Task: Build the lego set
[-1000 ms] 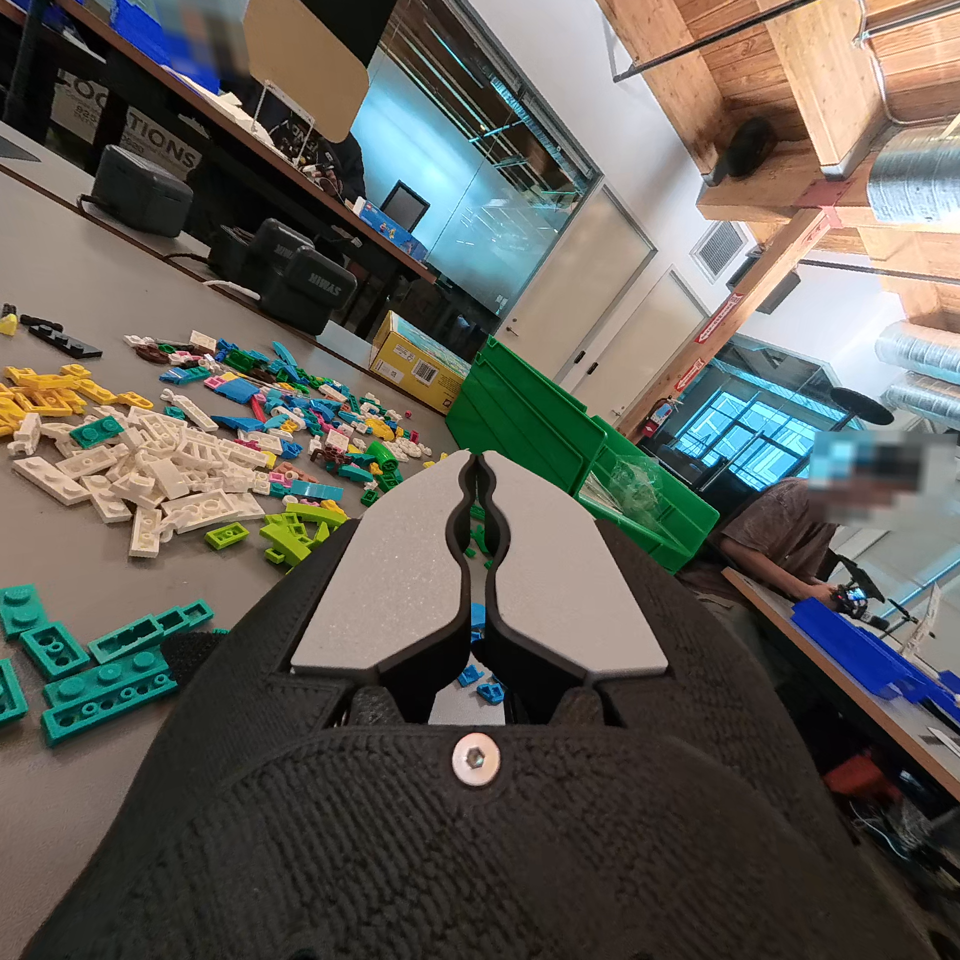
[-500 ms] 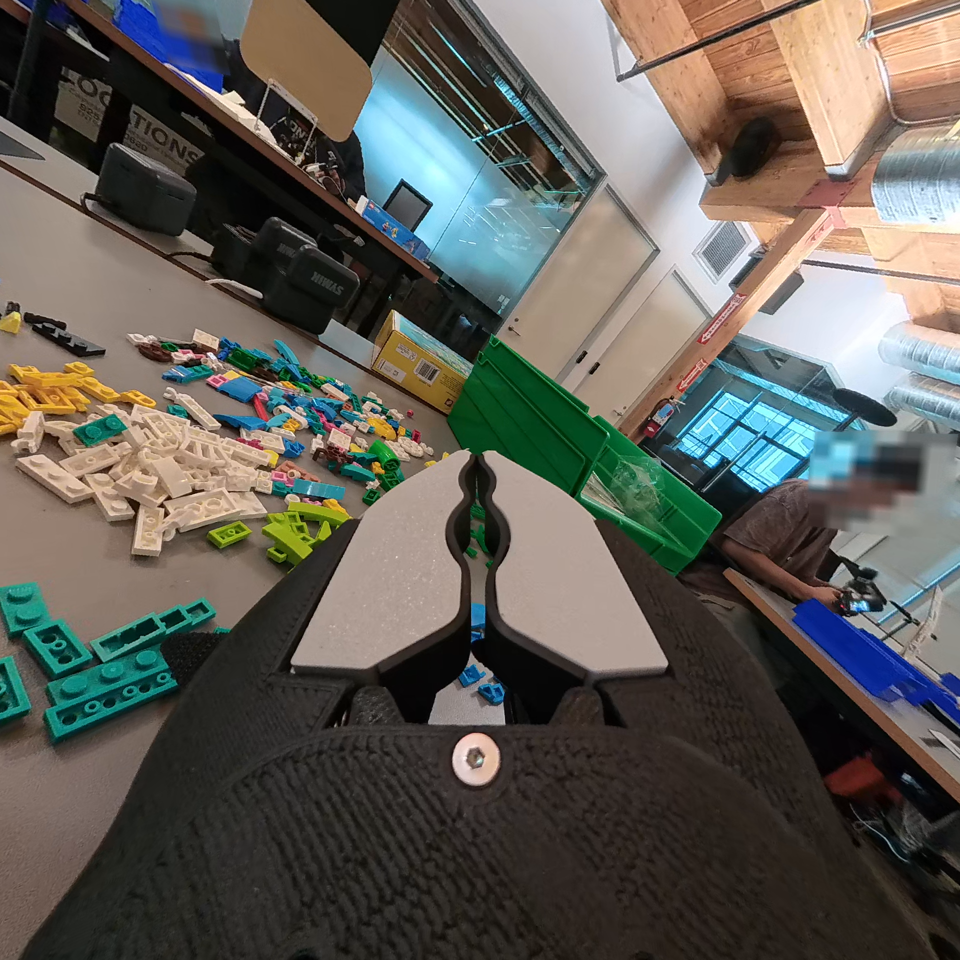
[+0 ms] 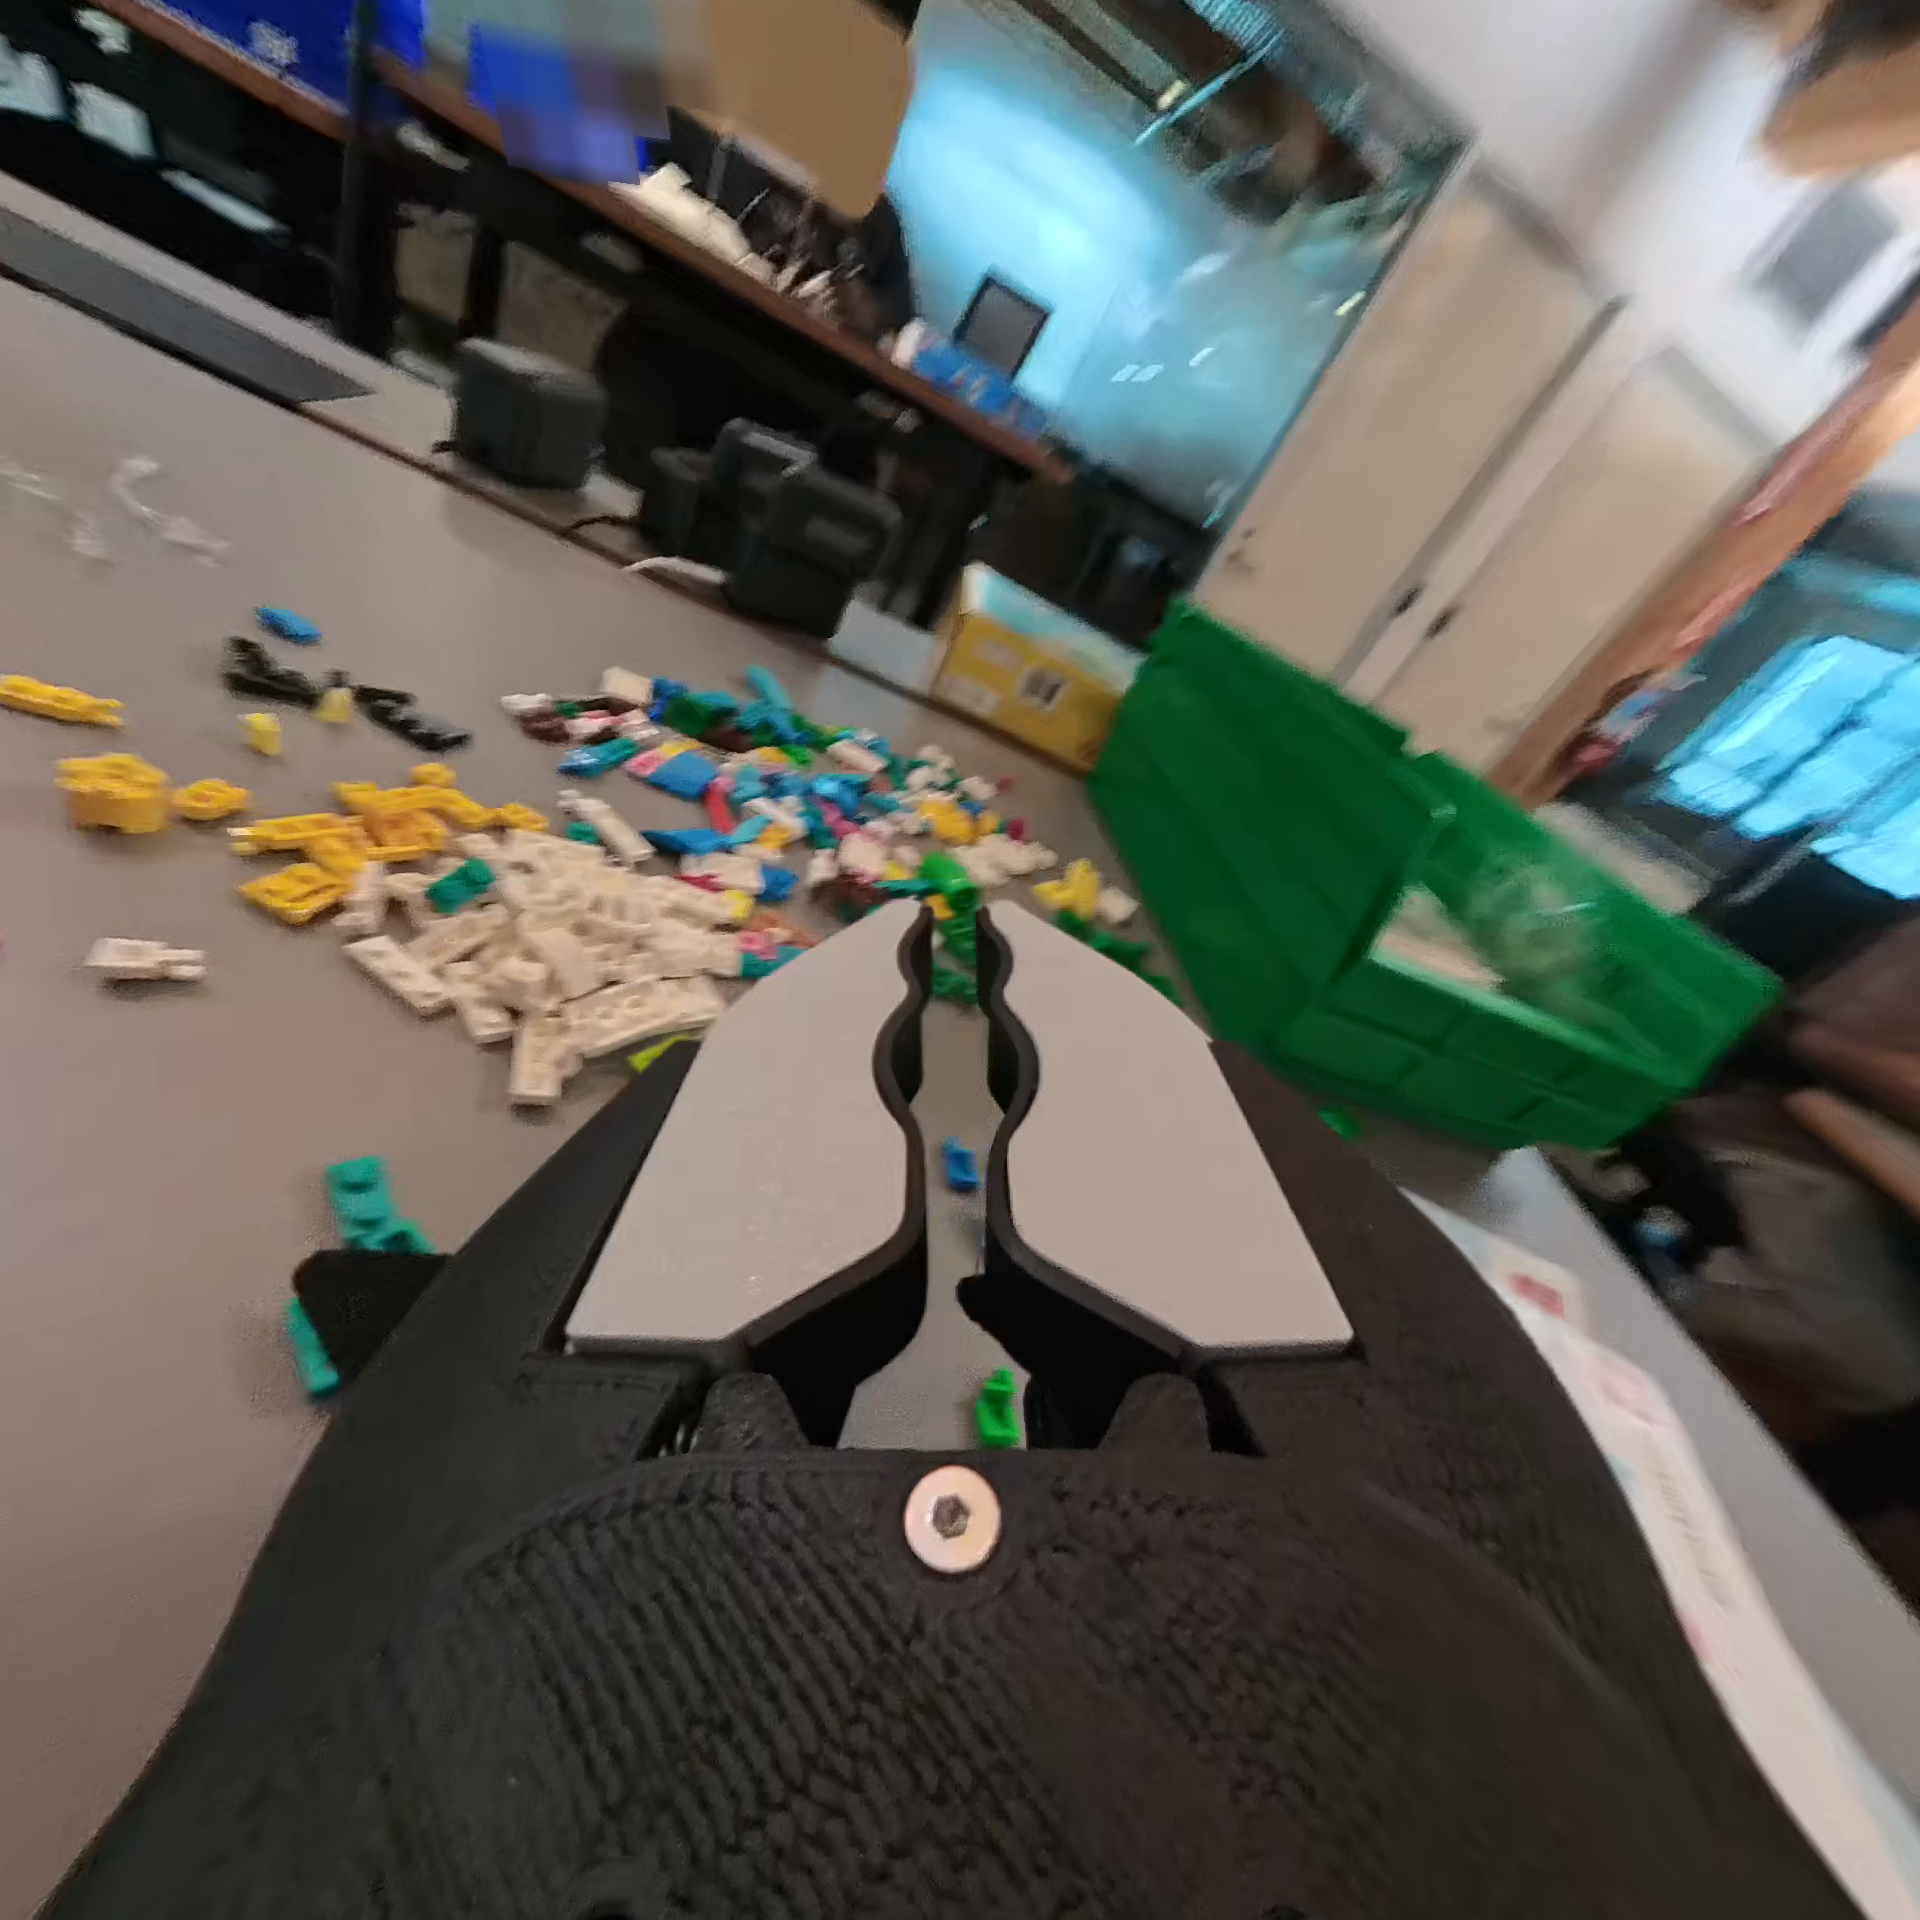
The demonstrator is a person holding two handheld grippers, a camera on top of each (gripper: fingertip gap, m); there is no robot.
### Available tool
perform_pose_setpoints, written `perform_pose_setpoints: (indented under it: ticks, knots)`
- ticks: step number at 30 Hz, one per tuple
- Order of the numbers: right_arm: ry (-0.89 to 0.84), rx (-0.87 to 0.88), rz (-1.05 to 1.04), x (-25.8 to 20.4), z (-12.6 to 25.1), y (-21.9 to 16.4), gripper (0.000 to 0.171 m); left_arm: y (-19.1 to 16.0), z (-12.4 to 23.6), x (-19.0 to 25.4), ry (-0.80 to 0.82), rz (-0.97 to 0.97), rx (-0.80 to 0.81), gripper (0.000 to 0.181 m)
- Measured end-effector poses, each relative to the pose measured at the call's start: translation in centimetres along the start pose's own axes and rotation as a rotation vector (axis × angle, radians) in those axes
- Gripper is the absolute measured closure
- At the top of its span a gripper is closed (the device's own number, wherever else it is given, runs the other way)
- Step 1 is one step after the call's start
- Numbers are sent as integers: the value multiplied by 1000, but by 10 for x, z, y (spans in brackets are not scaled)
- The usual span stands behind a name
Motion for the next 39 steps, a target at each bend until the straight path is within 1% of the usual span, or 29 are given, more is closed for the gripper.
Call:
perform_pose_setpoints:
  ticks: [4, 5, 7, 9, 13, 16, 19, 21, 24, 31, 39]
  knots:
    - [183, -82, -80, -15, -29, 19, 158, 0, 0, 0, -2, 2, 2, 181]
    - [259, -106, -89, -19, -41, 26, 157, 0, 0, 0, -3, 2, 1, 181]
    - [451, -201, -70, -29, -69, 37, 147, 0, 0, 0, -6, 2, 3, 181]
    - [626, -328, 27, -39, -97, 39, 140, 0, 1, 0, -9, 1, 4, 181]
    - [737, -477, 364, -44, -148, 33, 141, 1, 1, 2, -14, -5, 3, 181]
    - [834, -559, 471, -48, -173, 29, 142, 1, 1, 2, -18, -9, 3, 181]
    - [936, -635, 544, -56, -186, 23, 146, 1, 1, 3, -22, -13, 4, 181]
    - [970, -701, 595, -59, -193, 17, 146, 0, 1, 3, -25, -16, 3, 181]
    - [983, -740, 640, -62, -201, 11, 145, 0, 1, 4, -28, -18, 3, 181]
    - [990, -758, 620, -67, -214, 9, 146, 0, 1, 4, -32, -22, 3, 181]
    - [1068, -887, 642, -69, -219, 10, 146, 0, 1, 5, -36, -25, 3, 181]
Point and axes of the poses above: each gripper's, where its closed fingertips meet, z back along the fingers, y out of its top, x = y × z across the jaws, the point moved 7 cm from there along z, back along the fingers, and after that the axes turned 5 degrees about -z, right-handed, at the moved point
